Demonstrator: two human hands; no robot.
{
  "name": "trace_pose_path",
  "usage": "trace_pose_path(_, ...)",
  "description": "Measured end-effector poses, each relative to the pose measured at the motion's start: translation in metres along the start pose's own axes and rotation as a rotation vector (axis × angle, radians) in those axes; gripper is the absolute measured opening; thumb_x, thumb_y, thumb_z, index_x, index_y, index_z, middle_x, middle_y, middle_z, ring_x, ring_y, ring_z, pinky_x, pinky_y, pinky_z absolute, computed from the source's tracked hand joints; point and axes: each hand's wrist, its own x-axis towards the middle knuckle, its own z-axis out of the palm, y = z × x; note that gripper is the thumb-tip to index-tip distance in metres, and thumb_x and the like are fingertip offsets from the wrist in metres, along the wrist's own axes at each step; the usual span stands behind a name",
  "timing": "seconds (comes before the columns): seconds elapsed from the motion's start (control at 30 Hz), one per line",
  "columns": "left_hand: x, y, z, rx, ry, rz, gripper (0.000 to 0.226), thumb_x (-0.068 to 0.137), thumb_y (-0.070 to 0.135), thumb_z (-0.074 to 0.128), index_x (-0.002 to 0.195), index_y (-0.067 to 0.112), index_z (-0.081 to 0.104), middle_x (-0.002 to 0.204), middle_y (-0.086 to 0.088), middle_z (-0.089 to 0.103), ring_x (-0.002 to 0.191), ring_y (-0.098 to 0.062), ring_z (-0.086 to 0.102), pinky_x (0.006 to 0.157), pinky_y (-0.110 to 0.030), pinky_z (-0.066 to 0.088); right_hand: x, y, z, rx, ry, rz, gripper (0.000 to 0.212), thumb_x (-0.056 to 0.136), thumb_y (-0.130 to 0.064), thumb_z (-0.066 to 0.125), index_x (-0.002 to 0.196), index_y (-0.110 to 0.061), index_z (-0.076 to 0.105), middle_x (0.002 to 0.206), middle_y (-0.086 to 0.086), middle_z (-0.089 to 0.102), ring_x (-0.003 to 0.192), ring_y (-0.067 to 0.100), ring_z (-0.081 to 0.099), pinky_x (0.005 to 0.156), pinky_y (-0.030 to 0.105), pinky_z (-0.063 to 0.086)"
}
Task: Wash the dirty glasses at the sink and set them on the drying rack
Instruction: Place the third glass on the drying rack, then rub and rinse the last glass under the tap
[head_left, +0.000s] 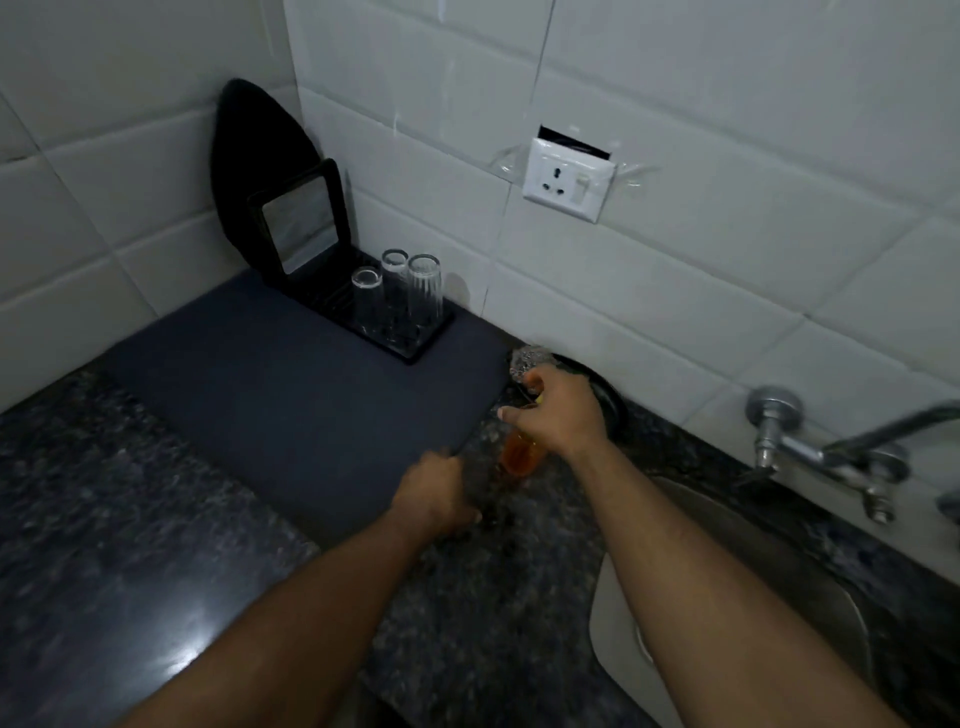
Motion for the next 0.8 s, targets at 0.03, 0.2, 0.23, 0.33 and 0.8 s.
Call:
trace_pose_path(0.03,-0.004,0.006,0.007,0.029,-0.018,0.011,0.064,0.069,0.053,0.084,0.114,0.013,0.063,0.126,-0.012,0.060,0.112,-0.031,0.061,0.086,-0.042,0.055,-0.006,0.008,0.002,0.000,-0.005,0.011,0.073,0.068,-0.055,0.087,0.128,-0.018,0.066,0.118,0.006,0.071,0.108,0.026,0.067,0.088,0.037,0.056)
trace_pose_path(0.2,-0.014,0.020,0.038,0.216,-0.081,0.027,0.106,0.073,0.056,0.082,0.154,0.010,0.033,0.166,-0.020,0.022,0.153,-0.039,0.021,0.113,-0.054,0.038,-0.020,0.041,0.020,0.072,-0.043,0.120,0.100,0.050,-0.055,0.094,0.136,-0.020,0.056,0.121,0.005,0.069,0.110,0.028,0.066,0.089,0.038,0.057)
trace_pose_path(0.23,-0.014,0.018,0.043,0.234,-0.079,0.027,0.110,0.075,0.056,0.081,0.158,0.009,0.026,0.169,-0.021,0.015,0.155,-0.039,0.016,0.115,-0.055,0.036,-0.022,0.045,0.025,0.106,-0.051,0.143,0.097,0.051,-0.049,0.097,0.134,-0.019,0.056,0.117,0.002,0.069,0.108,0.026,0.067,0.088,0.036,0.056)
trace_pose_path(0.33,-0.012,0.019,0.053,0.262,-0.065,0.024,0.114,0.079,0.055,0.079,0.162,0.007,0.017,0.171,-0.021,0.007,0.157,-0.038,0.009,0.117,-0.056,0.034,-0.023,0.057,0.045,0.256,-0.037,0.180,0.076,0.059,-0.032,0.099,0.124,-0.019,0.061,0.103,-0.007,0.066,0.101,0.019,0.068,0.085,0.028,0.053)
trace_pose_path(0.8,-0.027,0.082,0.054,0.366,-0.030,-0.001,0.077,0.089,0.035,0.068,0.153,0.006,0.036,0.160,-0.021,0.031,0.144,-0.036,0.036,0.110,-0.053,0.043,-0.113,0.124,0.015,0.512,0.119,0.204,0.055,0.061,-0.022,0.098,0.099,-0.033,0.060,0.087,-0.018,0.066,0.080,0.003,0.065,0.067,0.006,0.043)
